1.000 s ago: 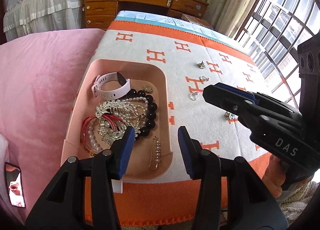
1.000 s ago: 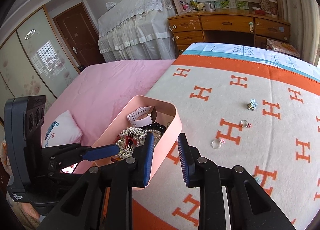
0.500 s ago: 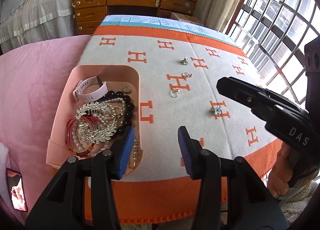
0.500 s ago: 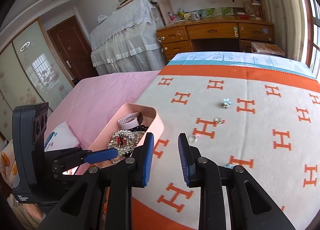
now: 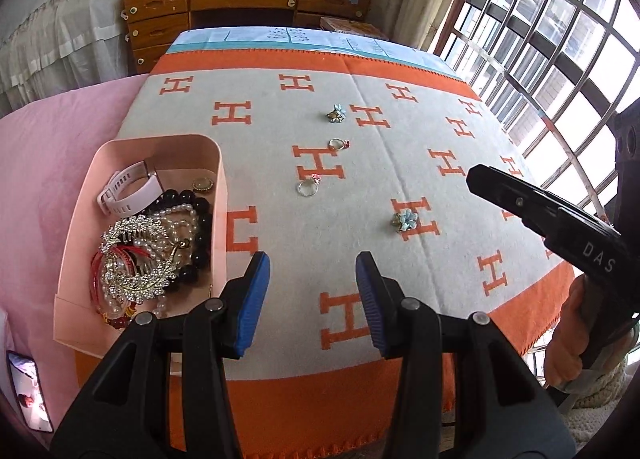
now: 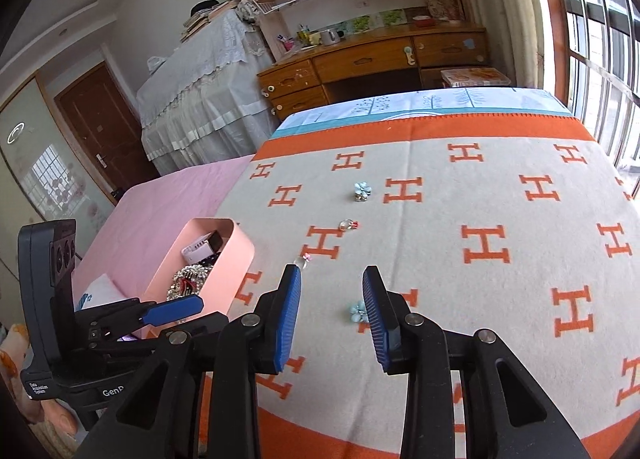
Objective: Organize jewelry
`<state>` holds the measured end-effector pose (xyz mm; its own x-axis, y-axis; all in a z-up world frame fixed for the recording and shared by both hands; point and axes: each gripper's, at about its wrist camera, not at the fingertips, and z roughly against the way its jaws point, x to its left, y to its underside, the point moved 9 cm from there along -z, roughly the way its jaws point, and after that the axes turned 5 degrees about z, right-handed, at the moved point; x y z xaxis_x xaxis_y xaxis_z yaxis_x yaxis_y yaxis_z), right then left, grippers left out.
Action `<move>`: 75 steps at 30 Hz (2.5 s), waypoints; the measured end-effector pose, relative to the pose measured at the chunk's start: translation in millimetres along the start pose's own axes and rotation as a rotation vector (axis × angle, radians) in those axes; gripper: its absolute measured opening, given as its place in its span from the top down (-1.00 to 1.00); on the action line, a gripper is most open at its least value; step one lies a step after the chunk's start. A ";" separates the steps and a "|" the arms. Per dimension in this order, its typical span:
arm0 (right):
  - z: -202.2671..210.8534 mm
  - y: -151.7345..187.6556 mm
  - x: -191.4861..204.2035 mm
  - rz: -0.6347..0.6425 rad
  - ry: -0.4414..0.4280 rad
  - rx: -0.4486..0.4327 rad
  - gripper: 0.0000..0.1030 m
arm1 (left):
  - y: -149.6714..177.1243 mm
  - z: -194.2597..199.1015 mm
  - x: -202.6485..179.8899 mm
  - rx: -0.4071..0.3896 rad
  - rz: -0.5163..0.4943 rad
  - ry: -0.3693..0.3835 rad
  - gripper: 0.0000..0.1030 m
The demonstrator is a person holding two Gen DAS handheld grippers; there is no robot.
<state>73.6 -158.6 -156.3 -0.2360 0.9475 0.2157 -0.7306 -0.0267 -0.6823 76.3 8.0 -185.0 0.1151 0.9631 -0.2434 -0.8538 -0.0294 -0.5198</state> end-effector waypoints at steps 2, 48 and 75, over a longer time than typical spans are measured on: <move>-1.3 3.6 -9.4 -0.003 0.023 0.001 0.37 | 1.3 -4.1 -3.6 -0.002 -0.006 0.008 0.19; -40.8 -35.3 -14.9 0.123 0.039 0.054 0.62 | -82.6 -74.3 -21.6 0.091 -0.121 -0.015 -0.03; -66.3 -56.5 -83.5 -0.006 -0.014 0.049 0.62 | -140.4 -190.6 -53.1 0.154 -0.399 -0.095 0.49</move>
<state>177.0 -215.1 -182.0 -0.2405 0.9431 0.2295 -0.7624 -0.0372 -0.6461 286.8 -90.1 -255.1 0.4105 0.9113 0.0323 -0.8183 0.3838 -0.4279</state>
